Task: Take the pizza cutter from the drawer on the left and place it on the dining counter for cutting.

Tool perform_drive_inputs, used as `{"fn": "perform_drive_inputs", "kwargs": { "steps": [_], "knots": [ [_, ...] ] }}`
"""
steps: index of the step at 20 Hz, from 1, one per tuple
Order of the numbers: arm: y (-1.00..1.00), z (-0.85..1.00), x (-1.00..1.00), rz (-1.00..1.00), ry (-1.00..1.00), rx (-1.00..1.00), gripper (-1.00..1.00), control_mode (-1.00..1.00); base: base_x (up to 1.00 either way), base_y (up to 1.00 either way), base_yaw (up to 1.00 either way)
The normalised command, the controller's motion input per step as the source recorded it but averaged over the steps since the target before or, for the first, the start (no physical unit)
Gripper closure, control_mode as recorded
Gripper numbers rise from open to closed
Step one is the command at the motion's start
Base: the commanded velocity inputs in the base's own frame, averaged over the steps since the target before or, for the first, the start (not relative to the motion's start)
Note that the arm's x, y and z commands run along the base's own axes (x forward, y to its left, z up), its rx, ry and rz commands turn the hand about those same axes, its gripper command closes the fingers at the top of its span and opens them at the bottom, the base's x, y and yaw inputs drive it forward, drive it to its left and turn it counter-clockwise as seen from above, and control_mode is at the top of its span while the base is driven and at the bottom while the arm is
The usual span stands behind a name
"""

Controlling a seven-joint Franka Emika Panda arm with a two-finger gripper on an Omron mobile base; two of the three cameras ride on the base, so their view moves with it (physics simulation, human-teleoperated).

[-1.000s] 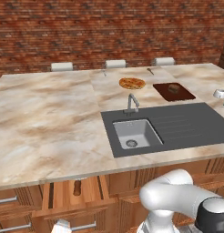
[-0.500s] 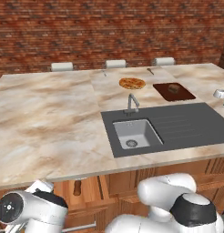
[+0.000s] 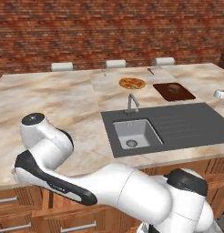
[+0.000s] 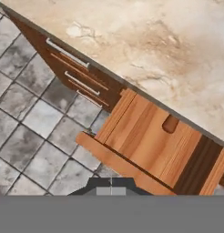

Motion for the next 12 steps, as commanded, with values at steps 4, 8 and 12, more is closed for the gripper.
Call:
{"fn": "perform_drive_inputs", "kwargs": {
  "steps": [4,8,12],
  "knots": [
    [-0.63,-0.55,0.73,-0.07,0.29,0.12,1.0,-1.0,0.0,0.0,0.0],
    [-0.64,-0.57,0.88,-0.06,0.17,0.04,1.0,-1.0,0.0,0.0,0.0],
    [-0.42,-0.42,0.65,-0.04,0.12,0.0,1.0,-1.0,0.0,0.0,0.0]
  ]
}}
